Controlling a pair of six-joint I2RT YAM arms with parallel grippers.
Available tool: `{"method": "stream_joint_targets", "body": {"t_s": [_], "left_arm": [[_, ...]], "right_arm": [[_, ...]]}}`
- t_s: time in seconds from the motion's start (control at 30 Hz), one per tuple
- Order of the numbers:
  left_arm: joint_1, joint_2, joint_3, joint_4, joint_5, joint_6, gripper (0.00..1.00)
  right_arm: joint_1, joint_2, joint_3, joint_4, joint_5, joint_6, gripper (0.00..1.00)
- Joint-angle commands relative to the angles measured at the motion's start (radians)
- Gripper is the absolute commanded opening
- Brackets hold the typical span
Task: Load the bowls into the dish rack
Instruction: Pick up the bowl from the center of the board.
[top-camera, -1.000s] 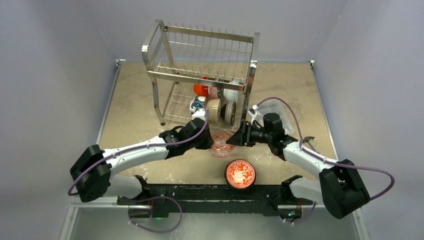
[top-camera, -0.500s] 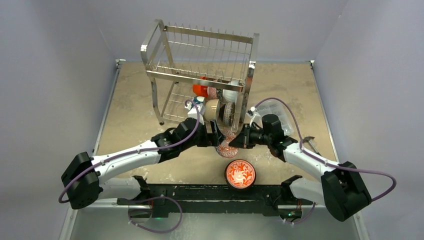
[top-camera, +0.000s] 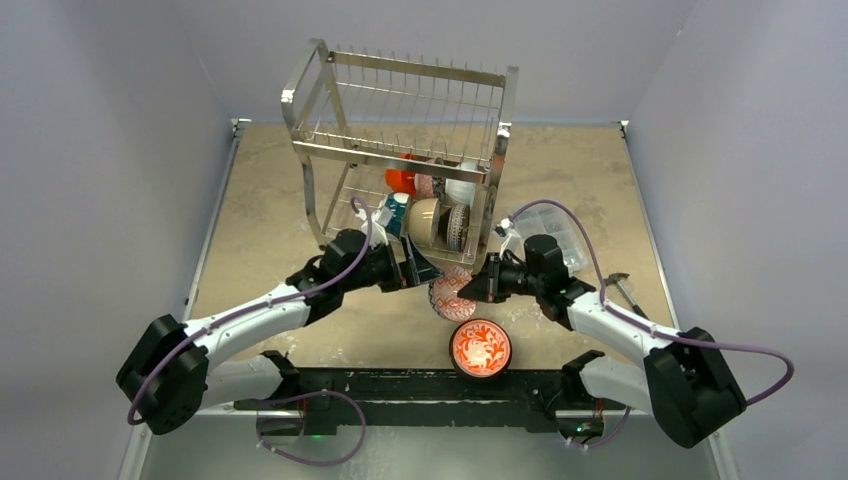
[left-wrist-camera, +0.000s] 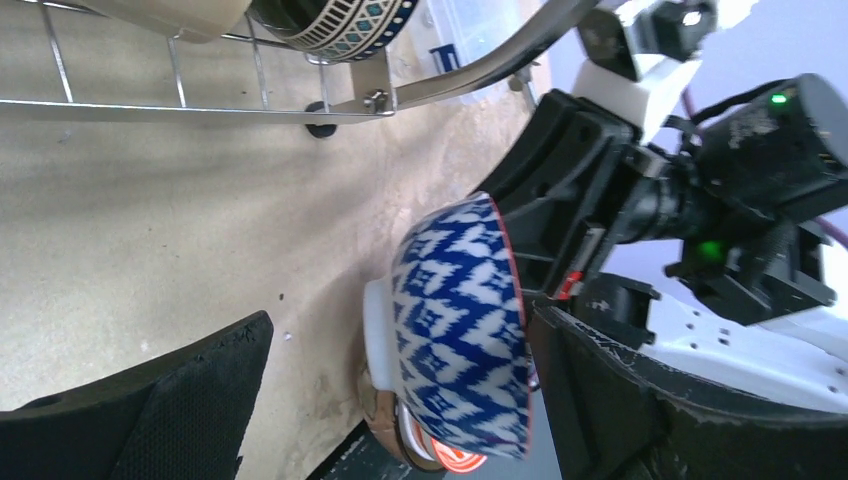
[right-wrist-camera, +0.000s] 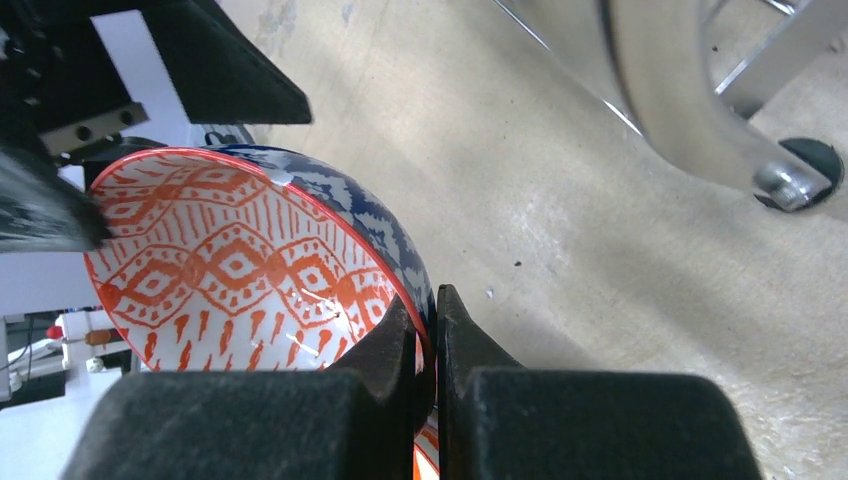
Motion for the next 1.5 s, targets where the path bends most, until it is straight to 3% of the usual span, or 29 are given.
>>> {"method": "stream_joint_targets", "body": {"t_s": [0.0,0.33,0.57,0.93,1.27,1.37,1.47], "left_arm": [[0.028,-0.042,-0.025,0.096,0.134,-0.027,0.97],[0.008,-0.025,-0.124,0.274,0.204,-0.102,0.92],[-0.086,0.077,-0.056,0.300,0.169,-0.088,0.90],[-0.094,0.082,-0.019,0.290,0.135,-0.075,0.77],[-0.094,0.106,-0.006,0.310,0.149,-0.092,0.49],[-0.095,0.109,-0.008,0.310,0.151,-0.092,0.31],[-0.094,0.108,-0.010,0.310,0.144,-0.099,0.02]], "right_arm": [[-0.005,-0.021,-0.013,0.077,-0.039,0.019,0.00],[-0.005,-0.015,-0.007,0.117,-0.061,0.052,0.00],[-0.005,-0.020,-0.010,0.117,-0.064,0.057,0.00],[-0.005,-0.017,-0.002,0.109,-0.062,0.047,0.00],[-0.005,-0.015,0.009,0.105,-0.060,0.048,0.00],[-0.004,-0.020,0.013,0.095,-0.055,0.046,0.00],[-0.005,-0.023,0.019,0.085,-0.052,0.039,0.00]]}}
